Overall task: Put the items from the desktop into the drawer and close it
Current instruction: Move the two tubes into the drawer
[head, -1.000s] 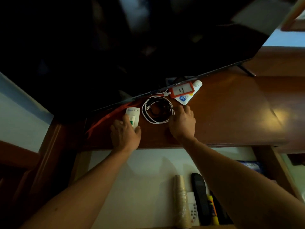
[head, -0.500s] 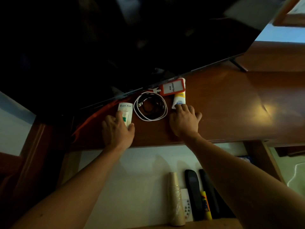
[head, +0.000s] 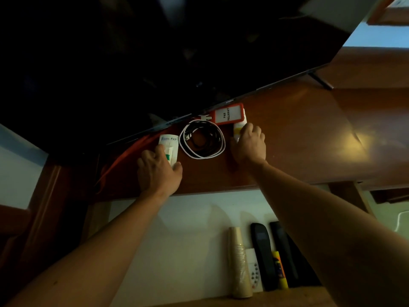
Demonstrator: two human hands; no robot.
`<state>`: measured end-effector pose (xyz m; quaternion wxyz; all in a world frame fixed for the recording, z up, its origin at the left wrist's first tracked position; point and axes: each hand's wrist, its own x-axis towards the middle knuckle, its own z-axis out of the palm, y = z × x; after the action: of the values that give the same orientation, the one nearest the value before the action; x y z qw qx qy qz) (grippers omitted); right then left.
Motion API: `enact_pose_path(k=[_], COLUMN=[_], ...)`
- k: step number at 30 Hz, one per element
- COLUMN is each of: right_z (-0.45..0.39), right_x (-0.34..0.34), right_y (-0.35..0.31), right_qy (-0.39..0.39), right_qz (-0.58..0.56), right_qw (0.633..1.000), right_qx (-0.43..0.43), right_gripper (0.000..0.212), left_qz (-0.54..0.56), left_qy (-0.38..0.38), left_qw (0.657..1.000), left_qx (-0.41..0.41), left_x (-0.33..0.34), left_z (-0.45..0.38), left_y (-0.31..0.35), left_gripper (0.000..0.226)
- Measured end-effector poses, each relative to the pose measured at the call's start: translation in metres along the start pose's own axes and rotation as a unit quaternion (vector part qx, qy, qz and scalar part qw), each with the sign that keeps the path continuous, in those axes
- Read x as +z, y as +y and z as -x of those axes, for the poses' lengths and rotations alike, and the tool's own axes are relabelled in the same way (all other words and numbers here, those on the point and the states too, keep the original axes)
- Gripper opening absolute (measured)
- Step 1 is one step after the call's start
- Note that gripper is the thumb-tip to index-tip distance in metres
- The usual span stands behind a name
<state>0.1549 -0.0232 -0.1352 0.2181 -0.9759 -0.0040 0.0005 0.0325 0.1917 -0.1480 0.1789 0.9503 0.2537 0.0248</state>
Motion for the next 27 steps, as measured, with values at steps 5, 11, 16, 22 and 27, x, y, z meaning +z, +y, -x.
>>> enact_pose_path(k=[5,11,16,22,27], right_z=[0.0,0.037,0.078,0.136,0.186], right_x=[-0.021,-0.021,-0.01,0.004,0.022], right_y=[-0.001,0.004,-0.001,0.001,0.014], right_qy=[-0.021,-0.025,0.01,0.004,-0.016], right_qz=[-0.029,-0.036,-0.057,-0.043,-0.052], right_qw=[0.997,0.986,0.985,0.996,0.998], right_qx=[0.073,0.16,0.163,0.079,0.016], right_gripper=[0.059,0.066,0.053,0.047,0.047], left_qz=[0.004,0.015,0.022,0.024,0.019], left_qy=[-0.011,-0.029,-0.035,-0.032,-0.024], left_qw=[1.0,0.999,0.999,0.998,0.999], left_qx=[-0.007,-0.021,-0.033,-0.049,-0.035], left_x=[-0.005,-0.009,-0.01,-0.008,-0.001], left_z=[-0.006,-0.002,0.016,0.054,0.094], left_y=[0.005,0.009,0.009,0.007,0.006], left_gripper=[0.066,0.064,0.068,0.071,0.068])
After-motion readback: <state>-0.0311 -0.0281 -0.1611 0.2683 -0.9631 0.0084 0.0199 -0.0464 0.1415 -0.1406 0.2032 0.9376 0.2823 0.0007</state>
